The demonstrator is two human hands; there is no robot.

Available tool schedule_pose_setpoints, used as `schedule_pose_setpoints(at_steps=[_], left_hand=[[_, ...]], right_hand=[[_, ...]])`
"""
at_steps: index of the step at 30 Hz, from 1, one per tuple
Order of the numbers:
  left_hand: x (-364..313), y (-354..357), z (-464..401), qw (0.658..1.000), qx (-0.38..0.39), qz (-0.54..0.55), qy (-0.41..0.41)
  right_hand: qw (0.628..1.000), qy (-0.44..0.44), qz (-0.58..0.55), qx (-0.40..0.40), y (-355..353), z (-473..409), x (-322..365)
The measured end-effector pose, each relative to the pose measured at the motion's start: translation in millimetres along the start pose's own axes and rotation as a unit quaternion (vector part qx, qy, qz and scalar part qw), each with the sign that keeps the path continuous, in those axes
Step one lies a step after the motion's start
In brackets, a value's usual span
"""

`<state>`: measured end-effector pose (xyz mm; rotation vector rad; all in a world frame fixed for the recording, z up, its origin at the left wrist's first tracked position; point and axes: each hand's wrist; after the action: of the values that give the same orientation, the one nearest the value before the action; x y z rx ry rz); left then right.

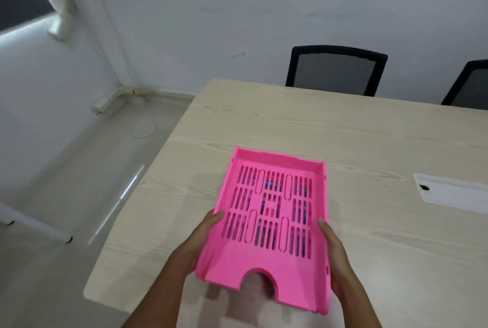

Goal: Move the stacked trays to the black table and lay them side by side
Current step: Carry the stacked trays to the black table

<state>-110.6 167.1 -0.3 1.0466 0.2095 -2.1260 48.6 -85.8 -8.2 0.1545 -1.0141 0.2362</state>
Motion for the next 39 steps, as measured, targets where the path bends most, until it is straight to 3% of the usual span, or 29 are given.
schedule_pose_setpoints(at_steps=[7,15,23,30,39], left_hand=[[24.4,-40.9,10.4,0.997,-0.061,0.032,0.044],[42.3,-176.1,53.5,0.972,-0.18,0.125,0.085],[69.5,-339.4,147.2,0.922,-0.309,0.216,0.09],[113.4,-453.6,232.2,0.848,-0.413,0.317,0.1],[135.6,-576.7,275.3,0.778,-0.478,0.39,0.121]], right_hand=[[0.998,0.018,0.027,0.052,31.2,-13.9,-4.8],[0.981,0.025,0.092,0.17,176.5,13.5,-23.3],[0.925,0.029,0.182,0.331,371.7,89.8,-72.6],[0.86,0.024,0.239,0.45,507.7,182.3,-133.0],[0.814,0.046,0.251,0.521,665.4,260.7,-180.9]])
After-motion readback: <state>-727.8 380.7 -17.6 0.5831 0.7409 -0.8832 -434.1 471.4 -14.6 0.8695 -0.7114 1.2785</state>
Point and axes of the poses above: each hand's wrist, its own z-axis away from the middle knuckle, its own y-axis out of the palm, x = y × z, and after that the axes turned 12 degrees about -x, right-handed
